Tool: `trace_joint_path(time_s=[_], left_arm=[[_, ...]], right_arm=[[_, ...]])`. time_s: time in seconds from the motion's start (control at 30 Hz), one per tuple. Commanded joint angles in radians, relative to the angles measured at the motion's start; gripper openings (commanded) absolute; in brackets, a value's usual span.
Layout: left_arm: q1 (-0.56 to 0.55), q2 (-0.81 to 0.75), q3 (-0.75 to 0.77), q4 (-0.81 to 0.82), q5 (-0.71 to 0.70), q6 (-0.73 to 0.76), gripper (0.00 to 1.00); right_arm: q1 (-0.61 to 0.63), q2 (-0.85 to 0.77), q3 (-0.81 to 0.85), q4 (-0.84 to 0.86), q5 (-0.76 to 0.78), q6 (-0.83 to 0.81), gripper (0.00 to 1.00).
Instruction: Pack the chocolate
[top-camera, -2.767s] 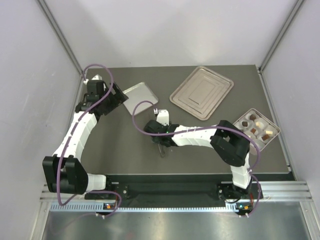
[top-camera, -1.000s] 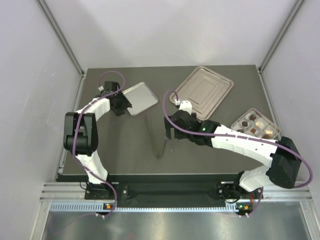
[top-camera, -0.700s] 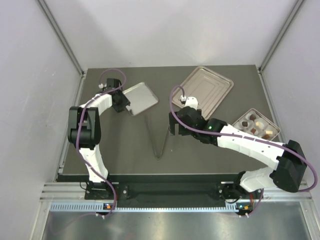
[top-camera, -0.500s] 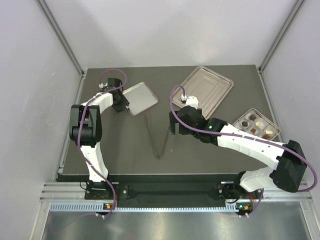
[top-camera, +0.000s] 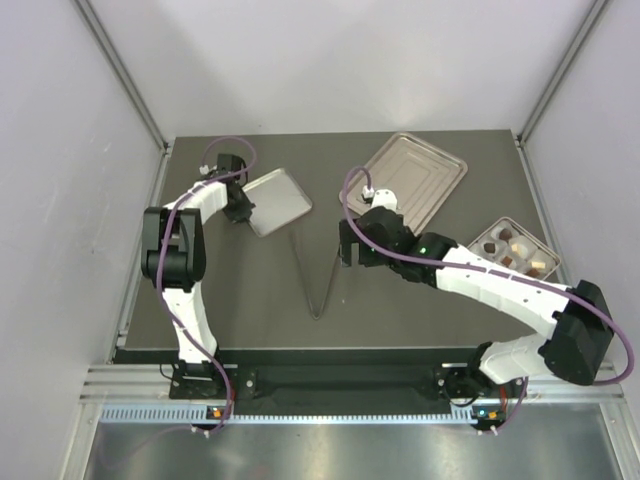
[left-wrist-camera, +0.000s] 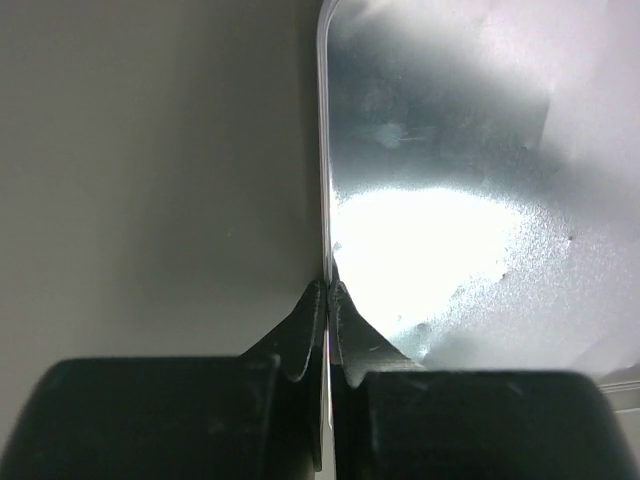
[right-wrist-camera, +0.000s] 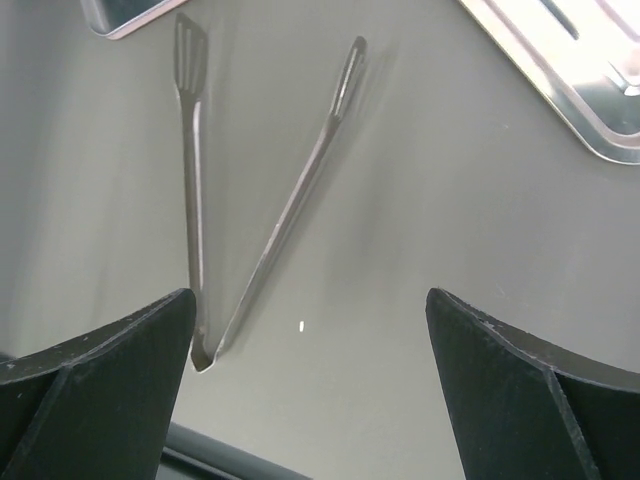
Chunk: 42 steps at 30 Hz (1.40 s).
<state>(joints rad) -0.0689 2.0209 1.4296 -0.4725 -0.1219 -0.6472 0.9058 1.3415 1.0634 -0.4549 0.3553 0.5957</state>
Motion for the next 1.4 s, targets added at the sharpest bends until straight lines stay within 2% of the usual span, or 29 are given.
trace_joint_path(time_s=[0.0, 0.07, 0.1, 0.2, 0.33, 0.37, 0.43, 0.47, 0.53, 0.57, 0.63, 0.67, 0.7, 0.8, 0.93, 0.97, 1.03, 1.07, 1.17, 1.37], left_arm=[[-0.002, -0.072, 0.051, -0.049, -0.018, 0.043, 0.00], [-0.002, -0.106, 0.055, -0.049, -0.010, 0.049, 0.00], [-0.002, -0.125, 0.055, -0.048, -0.001, 0.055, 0.00], [-0.002, -0.226, 0.046, -0.045, 0.044, 0.063, 0.00], [-0.002, -0.321, 0.031, -0.035, 0.117, 0.080, 0.00], [-0.002, -0.336, 0.031, -0.038, 0.187, 0.084, 0.00], [-0.002, -0.370, 0.038, -0.060, 0.261, 0.086, 0.00], [-0.002, -0.381, 0.037, -0.063, 0.292, 0.086, 0.00], [-0.002, -0.415, 0.029, -0.066, 0.336, 0.077, 0.00], [-0.002, -0.427, 0.020, -0.069, 0.387, 0.072, 0.00], [-0.002, -0.458, 0.005, -0.074, 0.433, 0.067, 0.00], [-0.003, -0.468, -0.003, -0.077, 0.450, 0.064, 0.00], [-0.005, -0.490, -0.011, -0.078, 0.477, 0.066, 0.00], [-0.008, -0.536, -0.043, -0.094, 0.485, 0.076, 0.00], [-0.011, -0.580, -0.089, -0.103, 0.513, 0.081, 0.00], [-0.012, -0.587, -0.095, -0.103, 0.516, 0.080, 0.00], [-0.020, -0.605, -0.110, -0.104, 0.524, 0.080, 0.00], [-0.025, -0.610, -0.116, -0.106, 0.527, 0.080, 0.00], [-0.040, -0.631, -0.139, -0.106, 0.527, 0.077, 0.00], [-0.055, -0.672, -0.170, -0.127, 0.536, 0.087, 0.00]], right_arm=[[-0.048, -0.002, 0.075, 0.074, -0.091, -0.042, 0.96], [-0.109, -0.008, 0.095, 0.102, -0.166, -0.048, 0.96], [-0.140, -0.008, 0.098, 0.117, -0.271, -0.048, 0.96], [-0.244, -0.013, 0.107, 0.197, -0.457, -0.037, 0.95], [-0.266, 0.021, 0.153, 0.231, -0.472, -0.201, 0.95], [-0.265, 0.031, 0.174, 0.232, -0.467, -0.312, 0.95], [-0.240, 0.059, 0.196, 0.231, -0.405, -0.413, 0.92], [-0.222, 0.058, 0.190, 0.251, -0.269, -0.516, 0.92], [-0.165, 0.035, 0.131, 0.342, -0.143, -0.665, 0.94], [-0.109, 0.025, 0.109, 0.442, -0.051, -0.807, 0.95], [-0.067, 0.016, 0.049, 0.536, -0.007, -0.945, 0.94], [-0.033, 0.010, 0.023, 0.588, 0.010, -1.078, 0.93], [-0.016, -0.005, -0.006, 0.690, 0.022, -1.144, 0.93], [0.057, -0.025, -0.108, 0.861, 0.057, -1.378, 0.93], [0.142, 0.022, -0.109, 0.892, 0.143, -1.595, 0.93], [0.172, 0.037, -0.111, 0.904, 0.181, -1.698, 0.93], [0.202, 0.096, -0.126, 1.017, 0.227, -1.810, 0.93], [0.226, 0.114, -0.131, 1.054, 0.261, -1.917, 0.93], [0.257, 0.183, -0.122, 1.104, 0.286, -2.049, 0.93], [0.268, 0.275, -0.074, 1.110, 0.297, -2.122, 0.89]])
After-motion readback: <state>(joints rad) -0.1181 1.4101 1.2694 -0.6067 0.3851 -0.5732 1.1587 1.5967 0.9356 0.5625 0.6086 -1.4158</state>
